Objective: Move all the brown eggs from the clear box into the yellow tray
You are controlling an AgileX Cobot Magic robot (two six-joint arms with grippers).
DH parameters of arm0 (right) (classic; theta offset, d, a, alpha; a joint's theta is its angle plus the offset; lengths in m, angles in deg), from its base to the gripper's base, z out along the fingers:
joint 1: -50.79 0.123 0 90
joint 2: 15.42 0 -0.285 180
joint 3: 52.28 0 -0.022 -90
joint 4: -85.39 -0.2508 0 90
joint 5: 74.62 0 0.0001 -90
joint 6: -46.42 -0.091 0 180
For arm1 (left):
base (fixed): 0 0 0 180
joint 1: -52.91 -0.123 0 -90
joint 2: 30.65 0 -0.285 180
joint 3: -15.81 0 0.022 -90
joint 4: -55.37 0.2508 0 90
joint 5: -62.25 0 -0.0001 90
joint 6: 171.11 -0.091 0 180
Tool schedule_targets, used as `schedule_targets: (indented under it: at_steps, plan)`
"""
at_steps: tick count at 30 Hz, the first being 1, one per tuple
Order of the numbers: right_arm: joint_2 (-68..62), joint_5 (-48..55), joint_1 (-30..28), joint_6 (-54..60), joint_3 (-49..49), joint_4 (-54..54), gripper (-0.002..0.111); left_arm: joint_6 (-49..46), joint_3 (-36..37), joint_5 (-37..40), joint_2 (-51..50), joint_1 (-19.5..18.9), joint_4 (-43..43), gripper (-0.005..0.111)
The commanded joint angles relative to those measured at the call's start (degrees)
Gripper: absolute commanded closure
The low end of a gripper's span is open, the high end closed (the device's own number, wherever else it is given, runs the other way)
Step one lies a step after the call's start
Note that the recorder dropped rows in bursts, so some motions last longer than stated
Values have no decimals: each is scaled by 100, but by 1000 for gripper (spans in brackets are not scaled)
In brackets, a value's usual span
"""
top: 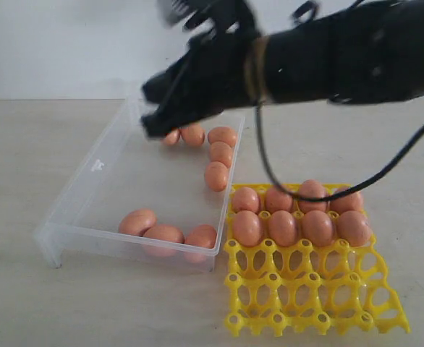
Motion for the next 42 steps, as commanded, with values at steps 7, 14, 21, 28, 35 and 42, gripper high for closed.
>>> schedule_targets:
  at_steps: [7, 14, 21, 28, 35, 42]
  plan:
    - [-1270, 1193, 711, -1965, -281, 1468, 108, 61, 23, -22, 22, -21, -1, 103]
    - [-1255, 4130, 720, 74, -368, 1468, 108, 61, 23, -22, 22, -21, -1, 103]
    - [-1255, 7706, 704, -136, -368, 1468, 108, 61, 23, -22, 22, -21, -1, 103]
    - [-1142, 8865, 89, -4169, -438, 1468, 108, 61, 23, -22, 22, -21, -1, 103]
    - [-1114, 8494, -906, -4732, -762, 1468, 108, 61, 23, -22, 22, -21, -1, 103]
    - [-1121, 7942, -1895, -697, -866, 1468, 108, 61, 23, -22, 22, -21, -1, 103]
